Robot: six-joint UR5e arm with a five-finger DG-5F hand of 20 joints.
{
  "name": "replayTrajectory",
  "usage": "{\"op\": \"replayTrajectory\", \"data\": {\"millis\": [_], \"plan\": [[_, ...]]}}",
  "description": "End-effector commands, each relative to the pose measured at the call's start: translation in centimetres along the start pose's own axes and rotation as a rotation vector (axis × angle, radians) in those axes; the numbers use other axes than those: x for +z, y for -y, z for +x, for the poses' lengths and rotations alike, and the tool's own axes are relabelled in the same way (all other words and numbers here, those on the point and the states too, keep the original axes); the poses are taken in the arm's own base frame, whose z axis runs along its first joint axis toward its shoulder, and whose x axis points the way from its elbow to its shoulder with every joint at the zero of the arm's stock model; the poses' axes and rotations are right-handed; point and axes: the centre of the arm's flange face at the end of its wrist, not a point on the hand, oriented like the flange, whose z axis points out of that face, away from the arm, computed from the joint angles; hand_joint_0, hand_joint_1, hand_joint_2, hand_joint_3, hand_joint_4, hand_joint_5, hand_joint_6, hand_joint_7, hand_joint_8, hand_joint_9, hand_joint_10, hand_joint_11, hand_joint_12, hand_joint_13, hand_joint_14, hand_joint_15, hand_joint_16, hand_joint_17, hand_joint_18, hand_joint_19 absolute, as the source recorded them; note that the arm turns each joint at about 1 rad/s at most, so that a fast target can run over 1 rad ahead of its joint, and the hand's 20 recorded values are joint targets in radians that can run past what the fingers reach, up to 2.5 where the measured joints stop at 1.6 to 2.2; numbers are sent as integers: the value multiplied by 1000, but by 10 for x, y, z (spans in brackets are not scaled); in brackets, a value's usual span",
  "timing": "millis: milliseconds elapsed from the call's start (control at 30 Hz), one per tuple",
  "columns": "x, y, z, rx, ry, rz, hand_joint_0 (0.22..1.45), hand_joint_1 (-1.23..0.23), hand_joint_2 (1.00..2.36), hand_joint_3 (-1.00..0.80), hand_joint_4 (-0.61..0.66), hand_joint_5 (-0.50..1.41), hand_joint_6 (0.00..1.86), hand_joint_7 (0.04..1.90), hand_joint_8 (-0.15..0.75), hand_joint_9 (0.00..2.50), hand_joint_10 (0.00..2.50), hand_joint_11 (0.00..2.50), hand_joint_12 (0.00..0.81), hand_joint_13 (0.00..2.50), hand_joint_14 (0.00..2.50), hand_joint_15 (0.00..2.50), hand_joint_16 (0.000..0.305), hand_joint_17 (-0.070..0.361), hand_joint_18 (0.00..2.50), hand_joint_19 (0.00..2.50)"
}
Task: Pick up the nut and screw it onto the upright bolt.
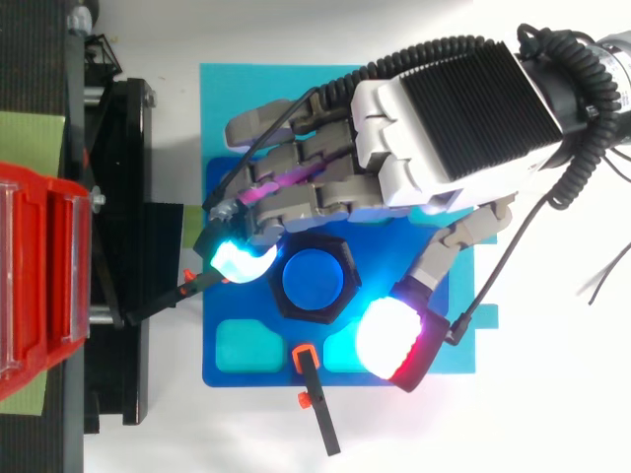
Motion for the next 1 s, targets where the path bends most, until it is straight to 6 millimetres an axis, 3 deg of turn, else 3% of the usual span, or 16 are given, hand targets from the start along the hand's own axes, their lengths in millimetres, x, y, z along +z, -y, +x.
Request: {"op": "replayTrajectory", "data": {"millis": [0,433,967], "plan": [[-1,2,-2,3,6,1,461,-249,1000,-500,199,-61,504,1221,306,915,3,78,315,617,0,0,32,72,383,0],[-2,5,-5,8,19,0,469,-252,1000,-500,163,-9,502,1428,306,987,3,103,302,661,0,0,29,66,408,0],[-7,11,-8,5,21,6,477,-259,1000,-500,131,53,522,1410,269,1201,2,102,286,765,0,0,28,62,478,0]]}}
